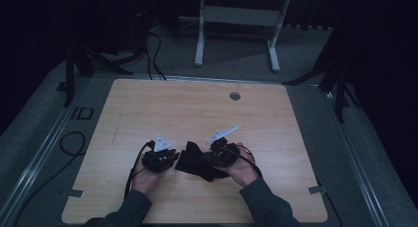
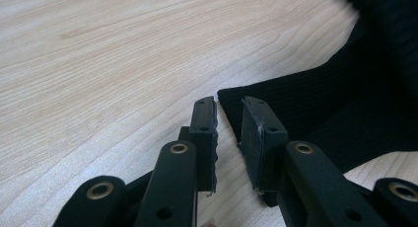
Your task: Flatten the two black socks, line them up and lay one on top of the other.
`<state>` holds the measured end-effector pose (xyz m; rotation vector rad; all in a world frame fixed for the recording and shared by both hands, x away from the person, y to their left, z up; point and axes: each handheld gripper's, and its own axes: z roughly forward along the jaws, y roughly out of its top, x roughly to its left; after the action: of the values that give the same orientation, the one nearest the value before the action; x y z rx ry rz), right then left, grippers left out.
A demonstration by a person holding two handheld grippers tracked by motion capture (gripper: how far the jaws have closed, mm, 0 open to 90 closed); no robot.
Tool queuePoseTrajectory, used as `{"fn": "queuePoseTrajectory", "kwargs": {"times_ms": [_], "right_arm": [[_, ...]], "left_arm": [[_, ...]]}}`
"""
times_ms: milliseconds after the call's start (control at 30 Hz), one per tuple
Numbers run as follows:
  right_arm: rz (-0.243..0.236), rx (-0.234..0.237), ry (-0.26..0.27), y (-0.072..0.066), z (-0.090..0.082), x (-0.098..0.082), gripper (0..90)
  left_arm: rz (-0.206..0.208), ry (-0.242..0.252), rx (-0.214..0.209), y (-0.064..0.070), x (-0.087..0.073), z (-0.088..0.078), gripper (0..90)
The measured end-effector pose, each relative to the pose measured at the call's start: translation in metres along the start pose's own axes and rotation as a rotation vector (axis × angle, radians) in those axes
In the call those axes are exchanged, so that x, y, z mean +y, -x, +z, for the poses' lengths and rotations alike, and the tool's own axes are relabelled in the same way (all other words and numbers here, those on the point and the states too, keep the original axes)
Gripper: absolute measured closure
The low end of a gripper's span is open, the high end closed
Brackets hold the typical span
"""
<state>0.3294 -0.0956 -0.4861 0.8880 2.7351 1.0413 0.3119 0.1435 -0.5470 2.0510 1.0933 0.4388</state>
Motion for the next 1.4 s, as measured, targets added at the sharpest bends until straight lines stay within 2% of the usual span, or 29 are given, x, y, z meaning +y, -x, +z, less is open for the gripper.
{"fn": "queuePoseTrajectory", "kwargs": {"times_ms": [467, 767, 867, 1200, 1400], "right_arm": [[0.106, 0.027, -0.071, -0.001, 0.039, -0.001, 82.2], [0.107, 0.024, -0.076, -0.007, 0.046, 0.000, 82.1], [0.112, 0.024, -0.078, -0.007, 0.049, 0.000, 82.1], [0.110, 0.017, -0.089, -0.008, 0.054, -0.001, 82.1], [0.102, 0.028, -0.112, -0.009, 0.059, -0.003, 79.9]], "left_arm": [[0.007, 0.027, -0.004, 0.003, 0.002, -0.008, 76.1], [0.031, 0.040, -0.022, 0.008, 0.003, -0.012, 76.1], [0.047, 0.026, -0.029, 0.011, 0.002, -0.008, 76.1], [0.063, -0.020, -0.024, 0.014, -0.001, 0.004, 76.2], [0.102, -0.044, -0.006, 0.019, -0.002, 0.010, 76.3]]}}
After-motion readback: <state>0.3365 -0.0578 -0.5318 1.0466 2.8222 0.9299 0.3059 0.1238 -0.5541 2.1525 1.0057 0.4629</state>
